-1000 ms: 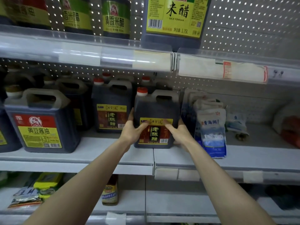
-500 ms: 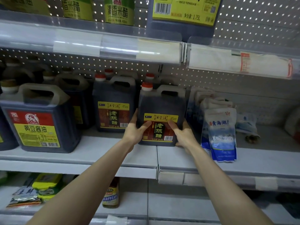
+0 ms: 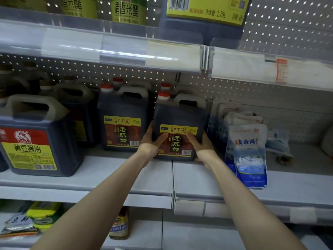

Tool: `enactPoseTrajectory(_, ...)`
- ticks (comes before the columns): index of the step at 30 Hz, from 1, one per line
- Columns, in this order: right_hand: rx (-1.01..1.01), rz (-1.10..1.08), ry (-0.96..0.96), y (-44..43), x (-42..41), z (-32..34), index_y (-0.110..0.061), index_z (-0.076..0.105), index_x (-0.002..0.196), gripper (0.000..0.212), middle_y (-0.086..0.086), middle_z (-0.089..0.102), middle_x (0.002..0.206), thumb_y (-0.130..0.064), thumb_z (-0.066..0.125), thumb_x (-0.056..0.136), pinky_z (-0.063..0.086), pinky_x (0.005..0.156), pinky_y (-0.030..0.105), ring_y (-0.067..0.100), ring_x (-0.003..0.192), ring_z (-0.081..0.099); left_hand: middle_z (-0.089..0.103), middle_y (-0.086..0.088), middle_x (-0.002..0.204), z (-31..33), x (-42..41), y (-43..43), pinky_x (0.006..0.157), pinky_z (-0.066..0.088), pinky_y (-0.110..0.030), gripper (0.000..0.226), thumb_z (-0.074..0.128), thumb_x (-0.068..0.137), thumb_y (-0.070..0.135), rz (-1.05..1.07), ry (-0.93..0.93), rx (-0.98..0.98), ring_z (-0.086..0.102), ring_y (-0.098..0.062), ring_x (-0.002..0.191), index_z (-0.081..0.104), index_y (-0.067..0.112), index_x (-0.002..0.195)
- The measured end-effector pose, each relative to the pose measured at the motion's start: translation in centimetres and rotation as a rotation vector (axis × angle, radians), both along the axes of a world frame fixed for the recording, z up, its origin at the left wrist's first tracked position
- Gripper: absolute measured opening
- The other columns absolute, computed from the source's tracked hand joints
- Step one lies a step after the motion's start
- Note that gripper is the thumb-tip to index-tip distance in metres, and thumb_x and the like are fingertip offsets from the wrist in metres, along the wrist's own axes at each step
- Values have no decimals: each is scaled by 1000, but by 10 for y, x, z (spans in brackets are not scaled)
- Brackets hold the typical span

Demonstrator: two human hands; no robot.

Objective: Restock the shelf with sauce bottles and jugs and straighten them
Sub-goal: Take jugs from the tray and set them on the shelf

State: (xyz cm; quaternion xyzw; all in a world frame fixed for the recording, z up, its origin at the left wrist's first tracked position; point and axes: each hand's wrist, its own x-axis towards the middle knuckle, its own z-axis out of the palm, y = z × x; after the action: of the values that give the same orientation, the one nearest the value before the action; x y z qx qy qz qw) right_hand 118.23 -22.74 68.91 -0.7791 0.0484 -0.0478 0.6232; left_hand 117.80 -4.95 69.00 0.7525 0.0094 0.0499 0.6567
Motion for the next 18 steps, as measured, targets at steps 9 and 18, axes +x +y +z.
enactPoseTrajectory(9,-24,-11,-2,-2,15,-3,-28,33,144,68,4,52,140,-53,59,86,47,101,50,28,120,56,49,-4,143,-2,13,-3,104,44,-51,75,58,90,42,16,-11,97,50,-32,127,17,31,152)
enactPoseTrajectory(18,-32,3,-1,-4,22,-2,-28,33,145,71,3,52,141,-55,60,85,47,101,49,28,120,56,48,-5,144,2,18,-3,104,43,-52,74,58,90,45,-3,-18,134,49,-34,127,17,34,151)
